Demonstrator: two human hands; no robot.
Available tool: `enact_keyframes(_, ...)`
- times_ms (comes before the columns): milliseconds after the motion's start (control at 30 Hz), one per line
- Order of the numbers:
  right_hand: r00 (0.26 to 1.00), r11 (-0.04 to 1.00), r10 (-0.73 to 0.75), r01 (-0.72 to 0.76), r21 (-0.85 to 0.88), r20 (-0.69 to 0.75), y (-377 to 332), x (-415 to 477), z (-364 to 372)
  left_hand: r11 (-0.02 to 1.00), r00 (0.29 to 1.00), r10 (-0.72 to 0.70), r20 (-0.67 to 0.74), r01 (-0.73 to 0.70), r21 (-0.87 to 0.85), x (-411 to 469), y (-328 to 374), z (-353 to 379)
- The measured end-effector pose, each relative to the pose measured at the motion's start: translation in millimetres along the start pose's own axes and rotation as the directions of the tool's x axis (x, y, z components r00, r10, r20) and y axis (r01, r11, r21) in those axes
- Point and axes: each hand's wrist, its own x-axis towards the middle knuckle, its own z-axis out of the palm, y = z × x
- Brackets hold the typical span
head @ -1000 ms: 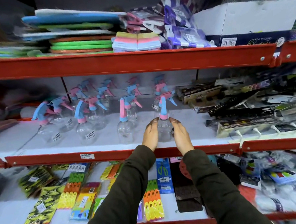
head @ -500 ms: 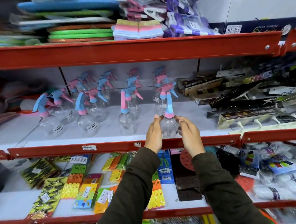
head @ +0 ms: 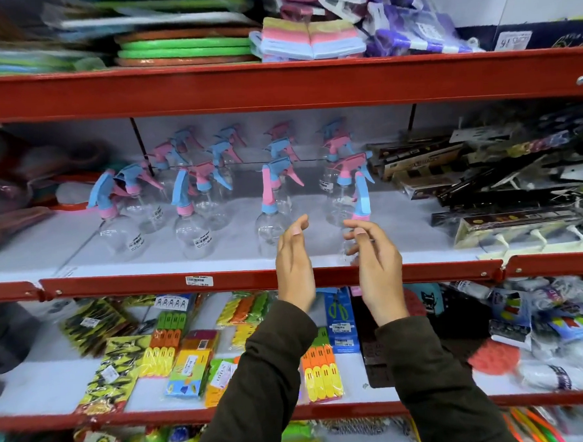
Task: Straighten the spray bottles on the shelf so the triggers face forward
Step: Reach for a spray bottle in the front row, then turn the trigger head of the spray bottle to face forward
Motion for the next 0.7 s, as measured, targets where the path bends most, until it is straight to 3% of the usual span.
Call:
enact_keyframes(133,0.989,0.994,0.094,-0.1,0.046,0.11,7,8,45,0.998,0.983,0.057,-0.175,-0.06,-0.011,12,0,-28)
enact_keyframes(233,0.973,0.983,0.171,-0.18,0.044,0.154,19,23,78,1.0,0.971,0.007,-0.237,-0.004,0.011,33,1,-49)
enact_keyframes(400,0.936,0.954,0.296,-0.3,-0.008,0.189,30,48,110,0.969,0.974,-0.209,-0.085,0.218,0.12,72,4,-66)
enact_keyframes(533,0.93,0.947,0.314,-0.32,-0.001,0.188,40,53,117,0.946,0.946,-0.322,-0.018,0.323,0.04,96,-33,-72)
enact_keyframes(700,0.935,0.951,0.304,-0.308,-0.006,0.182,35,39,110,0.937,0.935,-0.348,0.072,0.35,-0.007,71,9,-84)
